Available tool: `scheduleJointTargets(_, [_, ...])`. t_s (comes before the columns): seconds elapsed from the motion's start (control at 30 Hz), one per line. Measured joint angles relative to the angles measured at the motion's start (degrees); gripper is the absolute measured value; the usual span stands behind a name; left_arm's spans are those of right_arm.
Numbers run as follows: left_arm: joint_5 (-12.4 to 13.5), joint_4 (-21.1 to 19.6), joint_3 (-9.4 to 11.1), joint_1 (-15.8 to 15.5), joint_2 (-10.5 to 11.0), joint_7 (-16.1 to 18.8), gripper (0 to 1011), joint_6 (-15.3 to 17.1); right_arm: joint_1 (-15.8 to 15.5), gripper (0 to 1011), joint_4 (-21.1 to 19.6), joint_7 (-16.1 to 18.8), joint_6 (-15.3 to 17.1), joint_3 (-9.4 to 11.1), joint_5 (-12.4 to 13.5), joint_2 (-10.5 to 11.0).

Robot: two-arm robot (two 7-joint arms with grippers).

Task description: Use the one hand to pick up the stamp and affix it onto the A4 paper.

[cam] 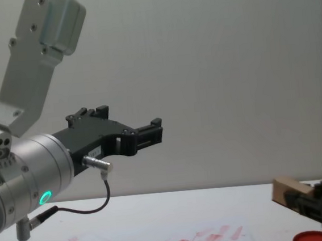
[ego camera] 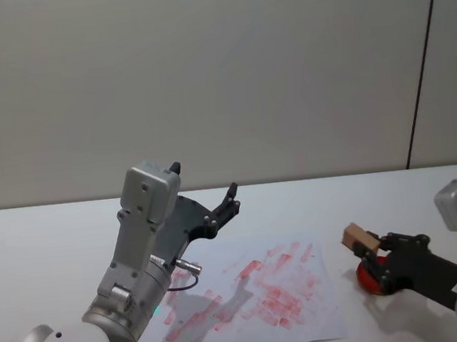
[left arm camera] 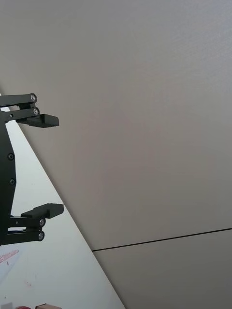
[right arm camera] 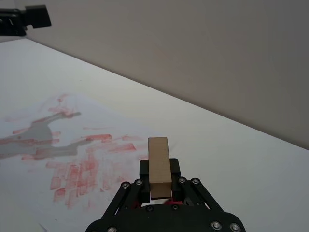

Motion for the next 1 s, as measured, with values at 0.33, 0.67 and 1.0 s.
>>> scheduleJointTargets(0.33, [0.0,0.0,0.0,0.0,0.0,0.0,1002,0.0,-0.3,216,2.0,-0.7,0.9,0.9,-0.6,1.2])
scheduleJointTargets(0.67, [0.0,0.0,0.0,0.0,0.0,0.0,1003,0.0,-0.4,217,4.1,-0.9,1.4,1.1,-1.0,1.6])
scheduleJointTargets(1.0, [0.0,0.0,0.0,0.0,0.0,0.0,1003,0.0,0.0,500,5.1,-1.4,1.4,1.1,-0.3,1.3])
